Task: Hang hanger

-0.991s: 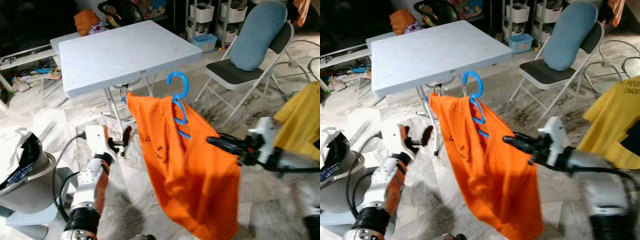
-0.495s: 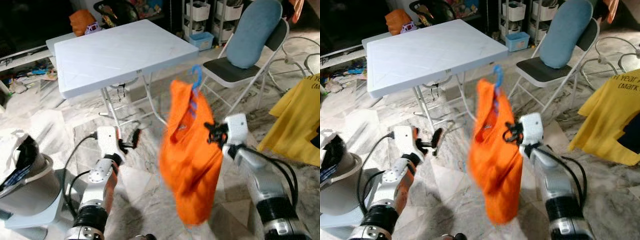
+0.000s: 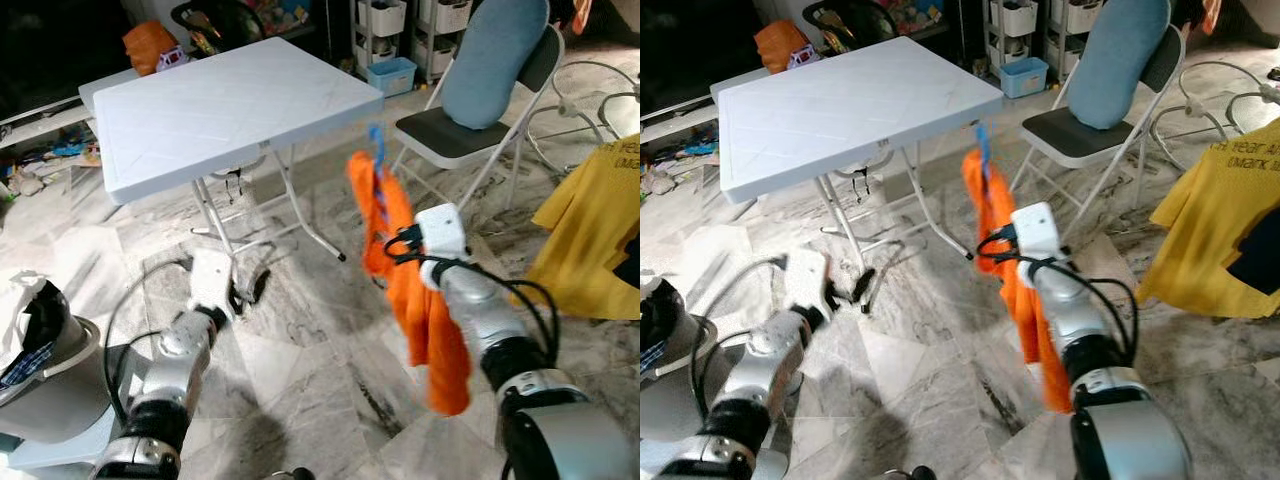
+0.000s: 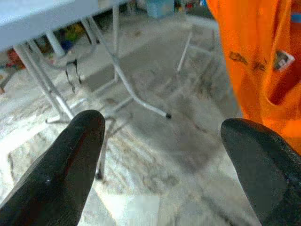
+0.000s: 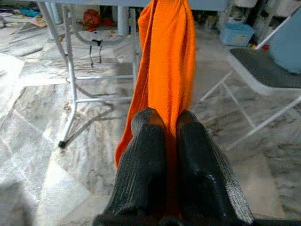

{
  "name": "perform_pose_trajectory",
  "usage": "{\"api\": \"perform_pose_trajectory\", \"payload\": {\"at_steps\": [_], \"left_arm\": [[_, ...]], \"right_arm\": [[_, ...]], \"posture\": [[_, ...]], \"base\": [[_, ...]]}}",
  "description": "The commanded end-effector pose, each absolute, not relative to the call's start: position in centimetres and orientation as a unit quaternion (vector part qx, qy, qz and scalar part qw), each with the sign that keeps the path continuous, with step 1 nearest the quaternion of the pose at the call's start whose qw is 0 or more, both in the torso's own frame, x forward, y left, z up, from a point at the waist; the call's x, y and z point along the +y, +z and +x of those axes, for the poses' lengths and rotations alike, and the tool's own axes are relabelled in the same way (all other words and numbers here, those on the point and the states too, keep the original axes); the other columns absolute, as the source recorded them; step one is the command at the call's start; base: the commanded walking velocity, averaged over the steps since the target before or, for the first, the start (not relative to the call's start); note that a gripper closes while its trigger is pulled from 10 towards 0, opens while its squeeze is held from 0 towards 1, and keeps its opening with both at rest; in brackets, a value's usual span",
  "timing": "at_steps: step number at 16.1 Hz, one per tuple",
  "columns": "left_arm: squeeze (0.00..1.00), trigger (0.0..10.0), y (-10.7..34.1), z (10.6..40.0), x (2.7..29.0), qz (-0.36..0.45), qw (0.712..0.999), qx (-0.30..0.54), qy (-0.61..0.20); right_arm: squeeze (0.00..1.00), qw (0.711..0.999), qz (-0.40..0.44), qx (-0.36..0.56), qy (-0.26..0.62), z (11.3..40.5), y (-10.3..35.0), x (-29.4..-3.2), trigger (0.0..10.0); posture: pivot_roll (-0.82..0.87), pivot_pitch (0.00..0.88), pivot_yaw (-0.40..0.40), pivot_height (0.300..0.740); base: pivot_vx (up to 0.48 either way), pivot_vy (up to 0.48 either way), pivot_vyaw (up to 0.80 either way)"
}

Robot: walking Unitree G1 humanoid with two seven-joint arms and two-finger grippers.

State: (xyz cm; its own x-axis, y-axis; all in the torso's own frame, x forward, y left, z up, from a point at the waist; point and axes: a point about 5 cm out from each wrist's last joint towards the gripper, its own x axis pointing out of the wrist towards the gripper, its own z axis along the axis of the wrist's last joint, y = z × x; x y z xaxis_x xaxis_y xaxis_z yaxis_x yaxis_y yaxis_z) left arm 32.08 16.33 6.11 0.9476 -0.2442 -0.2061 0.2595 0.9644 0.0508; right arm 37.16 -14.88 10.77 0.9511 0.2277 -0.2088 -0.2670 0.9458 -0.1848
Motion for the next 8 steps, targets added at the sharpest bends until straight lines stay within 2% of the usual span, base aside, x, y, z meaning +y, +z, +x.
{"api": "perform_pose_trajectory", "payload": {"at_steps": [1,3,5,8], "left_arm": [[0.0,10.0,5.8,31.7,17.4,0.034,0.989,0.1,-0.099],[0.0,10.0,5.7,31.2,17.1,-0.016,0.995,0.085,-0.053],[0.0,10.0,5.5,30.3,16.5,-0.035,0.997,0.06,-0.023],[0.0,10.0,5.3,29.4,16.7,-0.051,0.998,0.044,0.021]], "right_arm": [[0.0,0.985,-0.083,0.095,0.118,37.3,10.8,-14.5,10.0],[0.0,0.985,-0.079,0.113,0.104,36.2,9.0,-15.0,10.0],[0.0,0.989,-0.059,0.122,0.061,35.0,7.5,-17.3,10.0],[0.0,0.989,-0.087,0.12,0.02,34.3,7.1,-19.6,10.0]], "posture": [[-0.07,0.0,0.145,0.74],[-0.07,0.0,0.14,0.74],[-0.08,0.0,0.118,0.74],[-0.07,0.0,0.063,0.74]], "base": [[0.0,0.0,0.0],[0.0,0.0,0.0],[0.0,0.0,0.0],[0.0,0.0,0.0]]}}
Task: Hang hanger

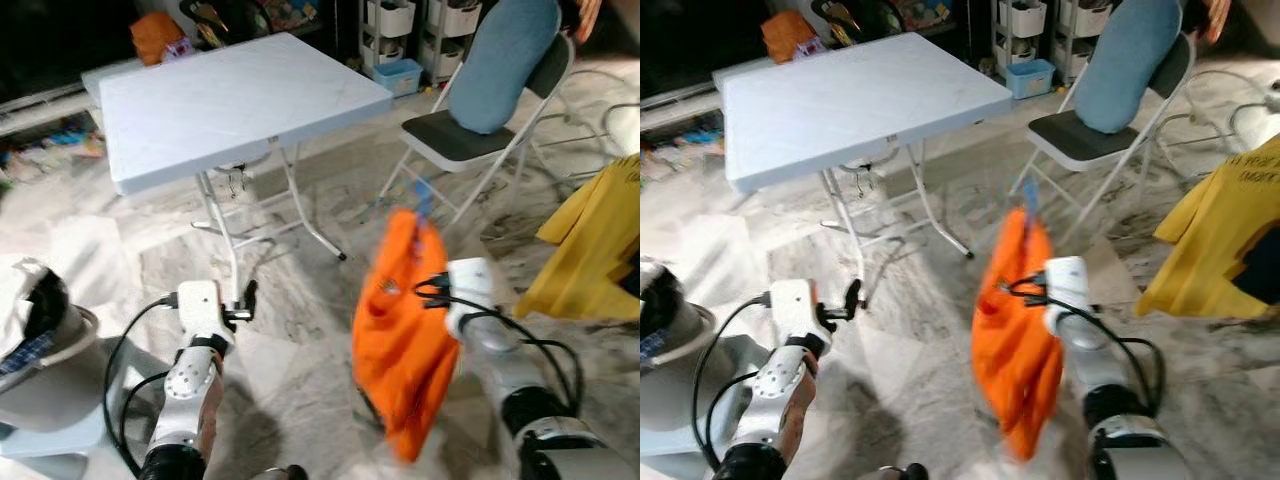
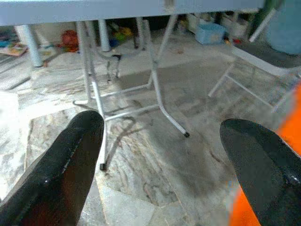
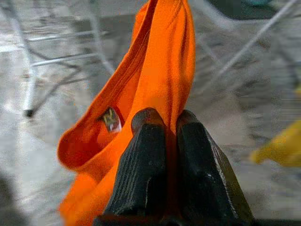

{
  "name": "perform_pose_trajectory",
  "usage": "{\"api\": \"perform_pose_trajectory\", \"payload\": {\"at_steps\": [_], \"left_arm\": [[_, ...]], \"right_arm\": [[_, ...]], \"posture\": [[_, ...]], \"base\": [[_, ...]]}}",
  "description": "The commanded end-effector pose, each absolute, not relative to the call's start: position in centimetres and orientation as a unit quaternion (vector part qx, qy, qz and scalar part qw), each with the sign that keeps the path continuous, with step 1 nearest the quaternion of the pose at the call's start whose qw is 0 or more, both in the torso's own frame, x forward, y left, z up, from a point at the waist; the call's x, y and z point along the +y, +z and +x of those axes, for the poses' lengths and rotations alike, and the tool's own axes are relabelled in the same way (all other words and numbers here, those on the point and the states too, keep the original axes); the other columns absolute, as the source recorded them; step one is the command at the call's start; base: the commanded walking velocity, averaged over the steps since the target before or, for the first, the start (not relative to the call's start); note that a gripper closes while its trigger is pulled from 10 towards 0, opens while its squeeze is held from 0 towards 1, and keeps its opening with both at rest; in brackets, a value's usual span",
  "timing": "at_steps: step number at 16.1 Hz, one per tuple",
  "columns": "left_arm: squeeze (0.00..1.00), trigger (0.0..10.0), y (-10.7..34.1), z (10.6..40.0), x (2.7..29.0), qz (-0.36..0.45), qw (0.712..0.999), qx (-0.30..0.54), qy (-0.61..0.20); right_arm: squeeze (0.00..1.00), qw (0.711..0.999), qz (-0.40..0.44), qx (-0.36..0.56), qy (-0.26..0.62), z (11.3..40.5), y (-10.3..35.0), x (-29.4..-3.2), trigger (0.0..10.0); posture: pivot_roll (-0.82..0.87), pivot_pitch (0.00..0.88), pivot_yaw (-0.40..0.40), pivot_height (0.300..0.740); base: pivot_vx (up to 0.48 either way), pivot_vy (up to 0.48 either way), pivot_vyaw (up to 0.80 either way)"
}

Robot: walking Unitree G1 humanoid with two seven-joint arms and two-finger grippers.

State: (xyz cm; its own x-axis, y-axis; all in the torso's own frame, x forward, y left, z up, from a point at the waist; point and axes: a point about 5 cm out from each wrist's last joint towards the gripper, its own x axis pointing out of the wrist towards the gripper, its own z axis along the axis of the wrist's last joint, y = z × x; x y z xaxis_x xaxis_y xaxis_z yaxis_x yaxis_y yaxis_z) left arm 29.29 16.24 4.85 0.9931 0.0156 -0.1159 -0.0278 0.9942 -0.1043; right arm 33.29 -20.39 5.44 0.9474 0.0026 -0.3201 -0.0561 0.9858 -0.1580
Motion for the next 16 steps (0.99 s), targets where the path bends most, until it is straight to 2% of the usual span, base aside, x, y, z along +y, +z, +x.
{"api": "perform_pose_trajectory", "payload": {"at_steps": [1,7,10,16], "left_arm": [[0.0,10.0,5.3,29.4,16.6,-0.058,0.997,0.044,0.026],[0.0,10.0,5.8,29.2,16.4,-0.078,0.996,0.032,0.04],[0.0,10.0,5.8,29.3,16.4,-0.074,0.996,0.038,0.037],[0.0,10.0,5.9,29.5,16.1,-0.069,0.996,0.042,0.03]], "right_arm": [[0.0,0.989,-0.081,0.117,0.031,34.4,7.2,-19.3,10.0],[0.0,0.989,-0.059,0.081,0.105,34.5,7.9,-15.7,10.0],[0.0,0.99,-0.036,0.072,0.12,34.1,7.8,-15.3,10.0],[0.0,0.988,-0.021,0.06,0.144,33.8,8.2,-15.1,10.0]], "posture": [[-0.07,0.0,0.041,0.74],[-0.06,0.0,0.034,0.74],[-0.07,0.0,0.062,0.74],[-0.08,0.0,0.08,0.74]], "base": [[0.0,0.0,0.0],[0.0,0.0,0.0],[0.251,0.0,0.0],[0.307,0.249,0.0]]}}
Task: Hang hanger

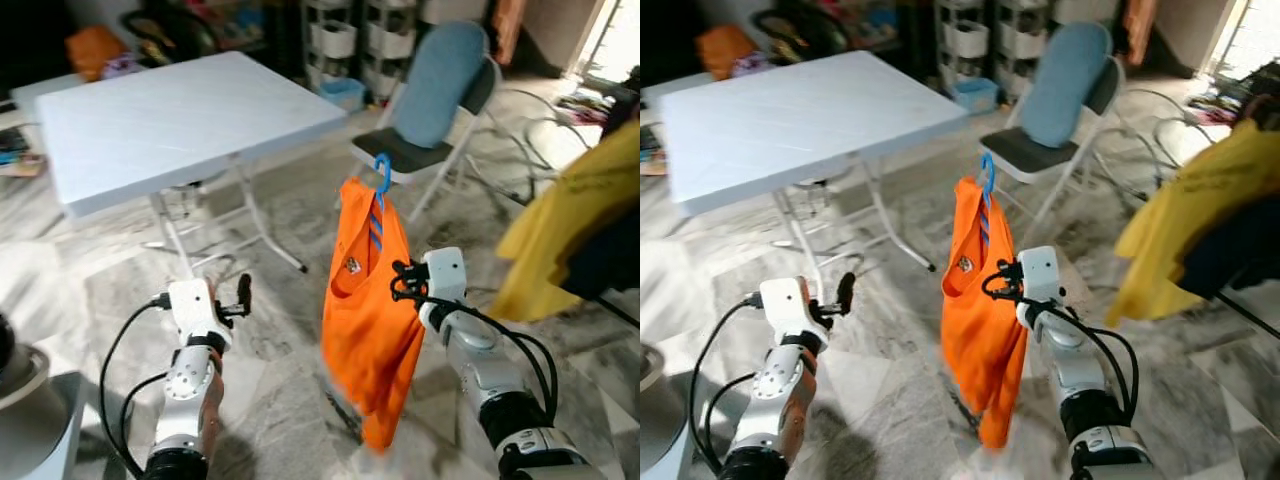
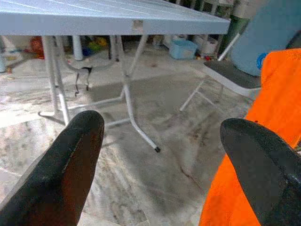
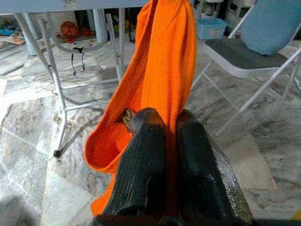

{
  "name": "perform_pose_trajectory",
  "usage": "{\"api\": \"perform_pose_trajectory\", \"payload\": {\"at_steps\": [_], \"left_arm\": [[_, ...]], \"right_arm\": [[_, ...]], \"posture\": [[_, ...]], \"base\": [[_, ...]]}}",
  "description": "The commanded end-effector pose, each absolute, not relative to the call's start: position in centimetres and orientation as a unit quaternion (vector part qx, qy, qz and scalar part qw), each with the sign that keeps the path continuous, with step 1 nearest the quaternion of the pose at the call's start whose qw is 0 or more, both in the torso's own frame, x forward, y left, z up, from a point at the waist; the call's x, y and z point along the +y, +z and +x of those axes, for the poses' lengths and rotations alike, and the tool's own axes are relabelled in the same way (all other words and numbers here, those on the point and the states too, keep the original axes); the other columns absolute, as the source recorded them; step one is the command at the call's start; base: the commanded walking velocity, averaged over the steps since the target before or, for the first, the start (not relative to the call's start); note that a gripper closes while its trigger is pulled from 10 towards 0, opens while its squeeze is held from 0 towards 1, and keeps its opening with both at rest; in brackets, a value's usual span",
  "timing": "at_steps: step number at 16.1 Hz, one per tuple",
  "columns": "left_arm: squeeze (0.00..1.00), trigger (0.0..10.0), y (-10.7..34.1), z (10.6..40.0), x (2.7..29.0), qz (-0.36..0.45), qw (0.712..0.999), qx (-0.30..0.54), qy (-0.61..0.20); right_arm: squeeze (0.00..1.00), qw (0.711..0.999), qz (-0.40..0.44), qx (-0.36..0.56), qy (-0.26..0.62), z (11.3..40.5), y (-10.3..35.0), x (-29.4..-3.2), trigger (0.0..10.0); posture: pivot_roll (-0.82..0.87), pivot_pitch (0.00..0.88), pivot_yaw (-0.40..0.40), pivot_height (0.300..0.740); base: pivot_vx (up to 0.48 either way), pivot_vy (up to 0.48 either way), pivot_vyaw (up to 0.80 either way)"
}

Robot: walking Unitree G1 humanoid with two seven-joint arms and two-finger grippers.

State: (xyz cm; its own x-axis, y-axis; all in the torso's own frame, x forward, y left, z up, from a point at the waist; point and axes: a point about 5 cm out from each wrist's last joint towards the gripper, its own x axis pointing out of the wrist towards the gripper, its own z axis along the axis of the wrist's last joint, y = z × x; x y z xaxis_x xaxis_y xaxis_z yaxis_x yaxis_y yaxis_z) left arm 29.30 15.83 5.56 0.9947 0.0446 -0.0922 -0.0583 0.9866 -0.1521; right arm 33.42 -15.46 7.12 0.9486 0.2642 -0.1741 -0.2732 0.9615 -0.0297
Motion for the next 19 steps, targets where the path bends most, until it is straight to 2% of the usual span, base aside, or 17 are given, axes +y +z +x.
{"api": "perform_pose_trajectory", "payload": {"at_steps": [1,6,12,15,19], "left_arm": [[0.0,10.0,5.9,29.5,16.0,-0.069,0.996,0.043,0.029],[0.0,10.0,5.8,29.2,15.7,-0.06,0.997,0.045,0.021],[0.0,10.0,5.8,29.4,15.8,-0.053,0.997,0.049,0.022],[0.0,10.0,5.8,29.6,15.9,-0.051,0.997,0.05,0.023],[0.0,10.0,5.1,28.8,15.9,-0.05,0.997,0.062,0.025]], "right_arm": [[0.0,0.987,-0.022,0.06,0.147,33.8,8.3,-15.1,10.0],[0.0,0.984,-0.005,0.046,0.174,33.5,8.6,-14.3,10.0],[0.0,0.979,0.011,0.033,0.202,33.2,8.9,-13.5,10.0],[0.0,0.979,0.008,0.033,0.2,33.1,8.7,-13.4,10.0],[0.0,0.986,-0.014,0.065,0.15,32.4,6.8,-14.3,10.0]], "posture": [[-0.08,0.0,0.08,0.74],[-0.07,0.0,0.085,0.74],[-0.07,0.0,0.103,0.74],[-0.07,0.0,0.106,0.74],[-0.07,0.0,0.112,0.74]], "base": [[0.319,0.255,0.0],[0.309,0.15,0.08],[0.424,0.0,0.0],[0.426,0.0,0.0],[0.427,0.0,0.0]]}}
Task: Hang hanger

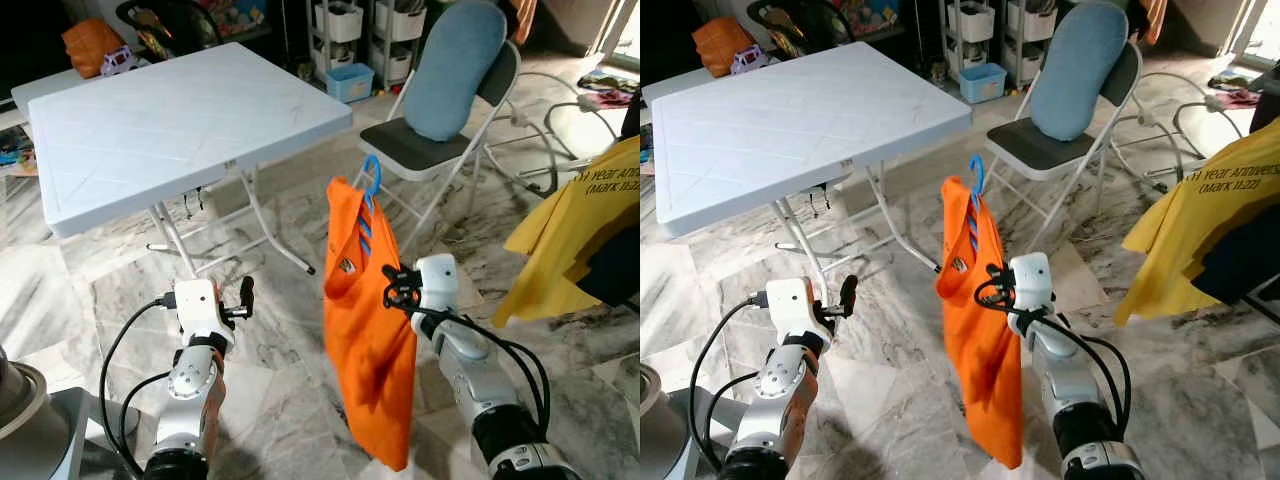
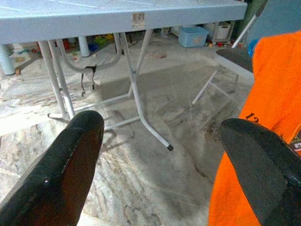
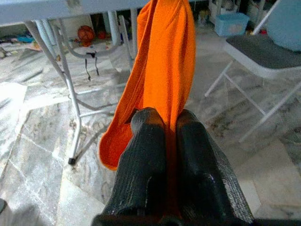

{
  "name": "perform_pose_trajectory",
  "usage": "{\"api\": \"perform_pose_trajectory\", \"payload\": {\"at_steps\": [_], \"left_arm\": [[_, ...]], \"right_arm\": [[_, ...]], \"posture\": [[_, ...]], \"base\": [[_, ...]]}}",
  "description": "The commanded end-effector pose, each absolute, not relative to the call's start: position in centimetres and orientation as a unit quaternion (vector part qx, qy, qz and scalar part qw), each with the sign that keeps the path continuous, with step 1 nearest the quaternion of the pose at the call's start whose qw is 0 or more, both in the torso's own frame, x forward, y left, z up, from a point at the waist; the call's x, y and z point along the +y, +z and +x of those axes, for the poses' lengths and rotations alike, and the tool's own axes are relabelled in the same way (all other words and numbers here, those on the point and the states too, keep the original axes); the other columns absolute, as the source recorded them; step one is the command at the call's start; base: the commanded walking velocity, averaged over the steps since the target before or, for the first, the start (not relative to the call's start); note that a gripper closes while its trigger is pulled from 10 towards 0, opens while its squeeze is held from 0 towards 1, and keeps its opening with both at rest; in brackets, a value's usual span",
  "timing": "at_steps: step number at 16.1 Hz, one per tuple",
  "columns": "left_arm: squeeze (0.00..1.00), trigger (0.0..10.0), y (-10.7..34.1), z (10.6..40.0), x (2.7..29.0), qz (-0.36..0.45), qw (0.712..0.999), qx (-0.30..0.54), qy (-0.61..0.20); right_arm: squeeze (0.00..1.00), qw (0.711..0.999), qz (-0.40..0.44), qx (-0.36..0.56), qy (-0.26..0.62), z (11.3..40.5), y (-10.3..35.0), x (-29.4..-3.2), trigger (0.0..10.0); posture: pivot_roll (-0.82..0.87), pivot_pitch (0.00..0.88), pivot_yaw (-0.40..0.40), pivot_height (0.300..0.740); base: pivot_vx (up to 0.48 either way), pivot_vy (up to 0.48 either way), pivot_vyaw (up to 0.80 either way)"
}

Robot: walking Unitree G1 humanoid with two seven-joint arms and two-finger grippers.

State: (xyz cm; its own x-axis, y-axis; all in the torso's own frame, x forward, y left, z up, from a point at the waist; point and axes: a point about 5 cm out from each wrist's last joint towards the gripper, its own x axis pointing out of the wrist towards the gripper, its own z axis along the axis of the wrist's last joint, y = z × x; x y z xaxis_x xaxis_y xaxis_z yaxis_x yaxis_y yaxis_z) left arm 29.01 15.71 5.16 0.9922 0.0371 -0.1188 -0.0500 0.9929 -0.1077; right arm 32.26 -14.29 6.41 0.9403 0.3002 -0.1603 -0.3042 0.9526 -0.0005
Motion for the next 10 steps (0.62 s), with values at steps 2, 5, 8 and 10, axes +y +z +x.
{"api": "perform_pose_trajectory", "payload": {"at_steps": [2,5,8,10], "left_arm": [[0.0,10.0,4.8,28.6,15.9,-0.049,0.996,0.068,0.026],[0.0,10.0,4.9,28.7,16.0,-0.045,0.997,0.066,0.023],[0.0,10.0,5.0,28.7,16.1,-0.046,0.997,0.065,0.026],[0.0,10.0,5.0,28.7,16.1,-0.053,0.996,0.066,0.03]], "right_arm": [[0.0,0.987,-0.006,0.065,0.15,32.4,6.8,-14.4,10.0],[0.0,0.985,-0.006,0.054,0.164,32.6,7.2,-13.8,10.0],[0.0,0.984,-0.004,0.052,0.171,32.6,7.2,-13.5,10.0],[0.0,0.983,0.001,0.051,0.177,32.6,7.3,-13.3,10.0]], "posture": [[-0.07,0.0,0.114,0.74],[-0.06,0.0,0.115,0.74],[-0.06,0.0,0.119,0.74],[-0.05,0.0,0.121,0.74]], "base": [[0.424,0.0,0.0],[0.428,0.0,0.0],[0.428,0.0,0.0],[0.398,0.15,0.0]]}}
